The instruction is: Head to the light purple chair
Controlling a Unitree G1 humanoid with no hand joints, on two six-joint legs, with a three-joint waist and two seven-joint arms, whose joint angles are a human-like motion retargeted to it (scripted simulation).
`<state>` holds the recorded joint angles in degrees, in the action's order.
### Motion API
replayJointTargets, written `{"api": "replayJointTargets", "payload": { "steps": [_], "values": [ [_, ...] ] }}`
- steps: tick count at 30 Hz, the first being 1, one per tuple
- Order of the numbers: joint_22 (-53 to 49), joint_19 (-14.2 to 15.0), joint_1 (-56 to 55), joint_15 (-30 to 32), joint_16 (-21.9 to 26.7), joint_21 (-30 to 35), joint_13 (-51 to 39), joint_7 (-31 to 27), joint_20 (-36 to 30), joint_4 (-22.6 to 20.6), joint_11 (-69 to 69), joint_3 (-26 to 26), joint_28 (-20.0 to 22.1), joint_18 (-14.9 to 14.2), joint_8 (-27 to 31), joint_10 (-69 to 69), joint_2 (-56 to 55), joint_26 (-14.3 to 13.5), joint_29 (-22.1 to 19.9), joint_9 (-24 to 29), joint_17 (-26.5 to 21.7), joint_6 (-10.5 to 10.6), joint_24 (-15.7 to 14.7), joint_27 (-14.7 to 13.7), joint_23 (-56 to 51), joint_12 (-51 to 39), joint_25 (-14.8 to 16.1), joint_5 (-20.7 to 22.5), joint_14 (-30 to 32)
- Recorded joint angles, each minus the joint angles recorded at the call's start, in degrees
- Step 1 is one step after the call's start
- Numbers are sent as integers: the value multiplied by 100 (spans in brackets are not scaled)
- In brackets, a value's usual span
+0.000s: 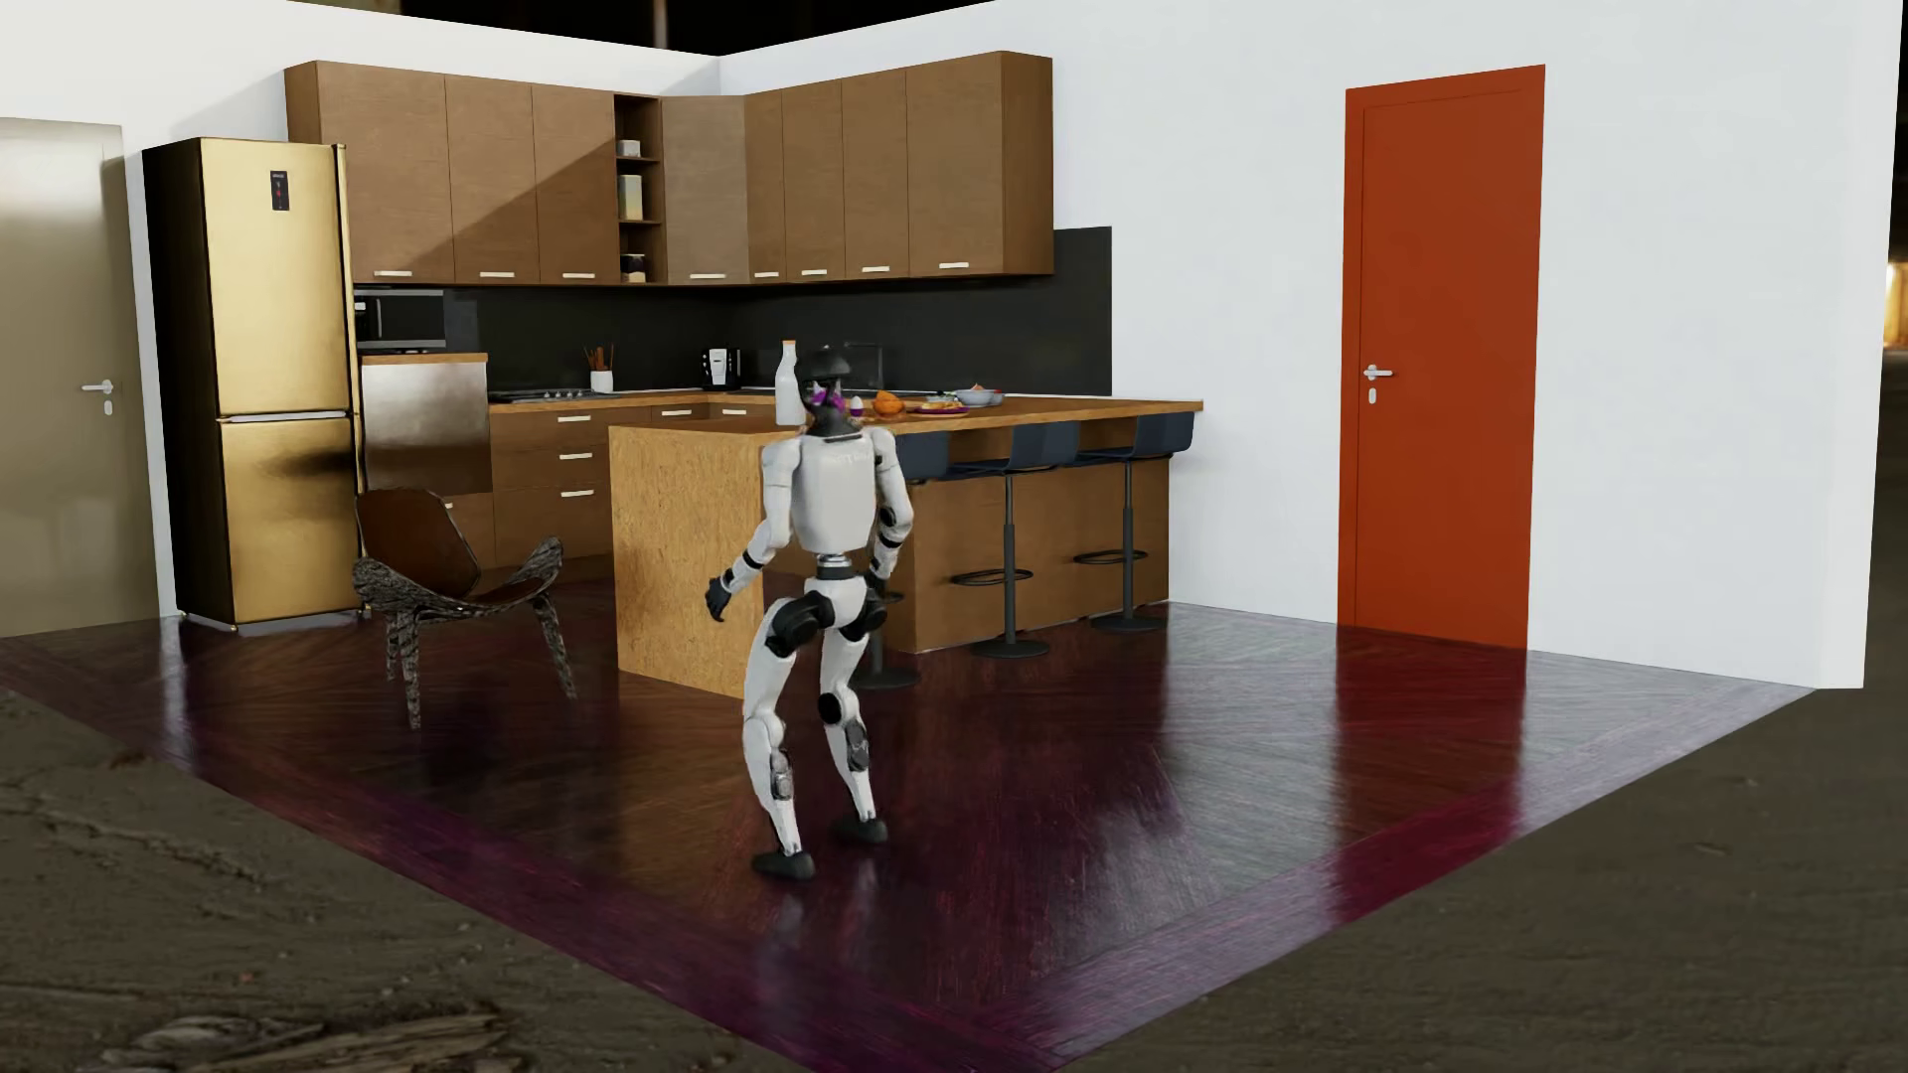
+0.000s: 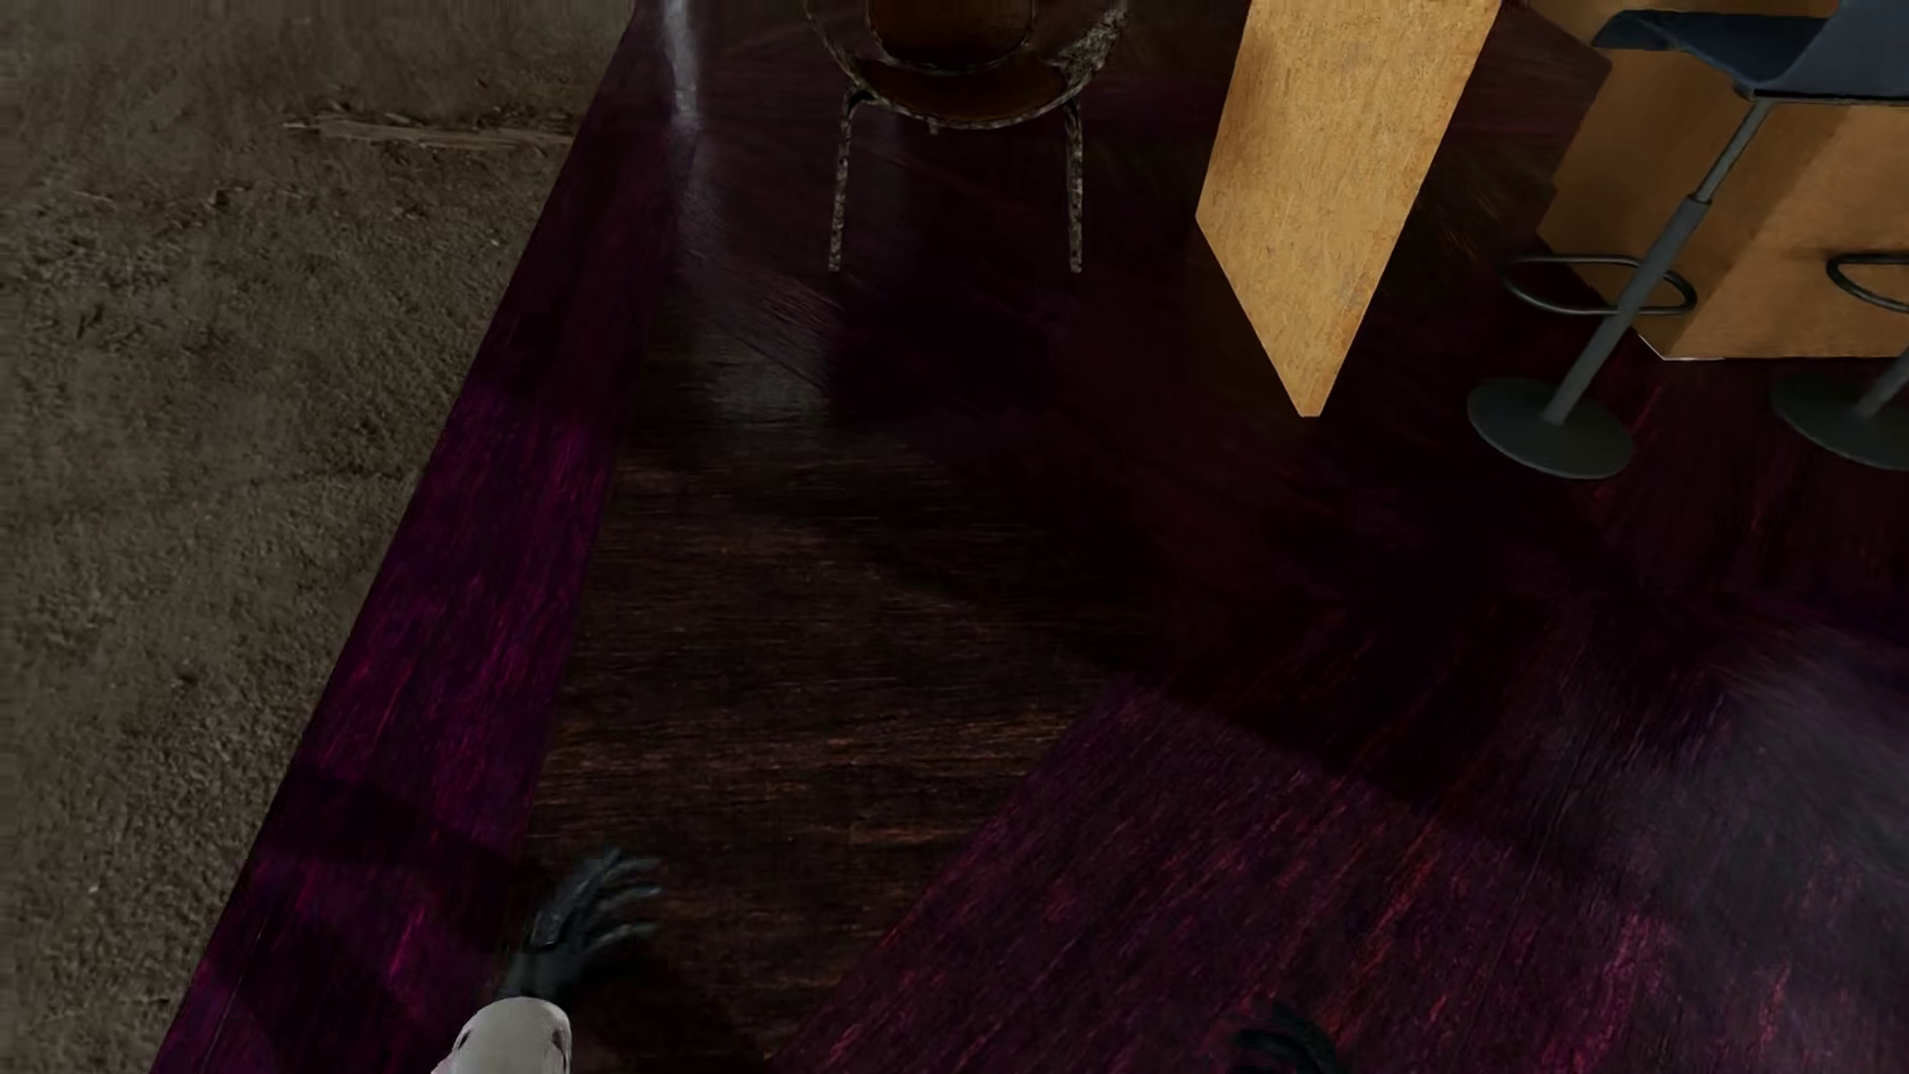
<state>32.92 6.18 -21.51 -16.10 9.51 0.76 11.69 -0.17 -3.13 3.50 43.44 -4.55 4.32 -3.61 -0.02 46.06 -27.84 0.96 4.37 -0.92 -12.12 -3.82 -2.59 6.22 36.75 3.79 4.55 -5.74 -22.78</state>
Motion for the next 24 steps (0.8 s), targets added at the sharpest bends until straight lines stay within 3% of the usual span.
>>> {"api": "replayJointTargets", "payload": {
  "steps": [1, 4, 7, 8, 10, 12, 13, 14, 16, 17, 18, 19, 20, 21, 23, 24],
  "values": [
    [94, -252, -151, -47, -180, 27, -31, -86, -28, 44, 24, 73, -38, -21, 1, 540, 107, 18, -123, 63, -138, 148, 52, -22, 121, -45, -79, 98, 78],
    [265, -240, 152, -463, -112, 136, 52, -146, 76, 139, 84, 195, -381, -107, -39, -92, 381, 5, -592, 181, 323, 572, 251, -386, -22, 716, -217, 154, -301],
    [70, -198, 627, -818, 110, 205, -254, -11, 58, 47, 62, 244, -388, -74, 57, -456, 667, 664, -380, 360, 277, 652, 101, -825, -15, 794, -194, 54, -484],
    [69, -196, 677, -946, 133, 290, -253, -3, 5, 2, 83, 203, -298, -97, 74, -315, 787, 704, -319, 472, 242, 594, 24, -901, -16, 525, -170, 6, -445],
    [-71, -184, 7, -1003, -159, 379, 153, -93, 145, -13, -226, 202, -150, -274, 119, 1105, 1134, 459, -397, 574, 132, 614, -92, -949, 1, 158, -161, 29, 577],
    [84, -173, -540, -1222, -41, 155, 307, -147, 329, 123, -278, 326, -219, -444, 130, 370, 1335, -90, -711, 437, 244, 664, -137, -719, -136, 352, -60, 78, 165],
    [245, -264, -702, -1359, 125, 215, 70, -234, 386, 114, 223, 364, -281, -462, 115, -131, 1298, -265, -932, 499, 366, 676, -91, -561, -301, 461, -19, 96, 360],
    [330, -600, -693, -1064, 357, 457, -227, -243, 347, 33, 1383, 361, -327, -47, 143, 53, 871, -299, -1058, 546, 317, 590, -11, -431, -331, 512, -13, 60, 361],
    [462, -1316, -354, 621, 415, 357, -381, -207, 400, 22, 2718, 307, -161, -122, 174, -85, 33, -294, -850, 409, 270, 370, 136, -167, -294, 624, -147, 95, 158],
    [496, -1385, -104, 263, 393, 134, -231, -203, 300, -10, 2558, 206, 0, -150, 123, -356, -147, -241, -591, 263, 431, 157, 148, -30, -247, 599, -276, 120, 149],
    [224, -1141, 74, -398, 218, 105, -38, -147, 198, -2, 1884, 186, 101, -195, 44, -420, -235, -68, -357, 190, 382, -10, 132, 131, -414, 501, -462, 123, 46],
    [-7, -732, 3, -637, 33, 8, 107, -110, 20, -21, 584, 245, 127, -235, -2, 31, -136, 114, -183, 171, 202, -123, 130, 178, -270, 285, -644, 26, -77],
    [87, -411, -342, -578, -250, 89, 157, -192, -45, 115, 496, 396, 54, -229, -129, 1001, 53, 210, -171, 199, -92, 62, 166, 147, 189, 79, -759, 98, 170],
    [124, -396, -505, -685, -189, 277, 155, -152, -79, 150, 444, 360, -135, -188, -140, 1133, 207, 163, -316, 193, -67, 171, 193, 141, 200, 244, -715, 132, 339],
    [274, -350, -582, -945, 4, 228, 190, -119, 176, 260, 383, 458, -621, -106, -191, 204, 490, -66, -553, 148, 194, 535, 222, -29, -176, 696, -363, 264, 63],
    [370, -307, -455, -1081, 162, 320, -61, -128, 219, 243, 341, 505, -738, -79, -215, 267, 679, -141, -571, 166, 234, 619, 211, -228, -73, 856, -148, 239, -123]
  ]
}}
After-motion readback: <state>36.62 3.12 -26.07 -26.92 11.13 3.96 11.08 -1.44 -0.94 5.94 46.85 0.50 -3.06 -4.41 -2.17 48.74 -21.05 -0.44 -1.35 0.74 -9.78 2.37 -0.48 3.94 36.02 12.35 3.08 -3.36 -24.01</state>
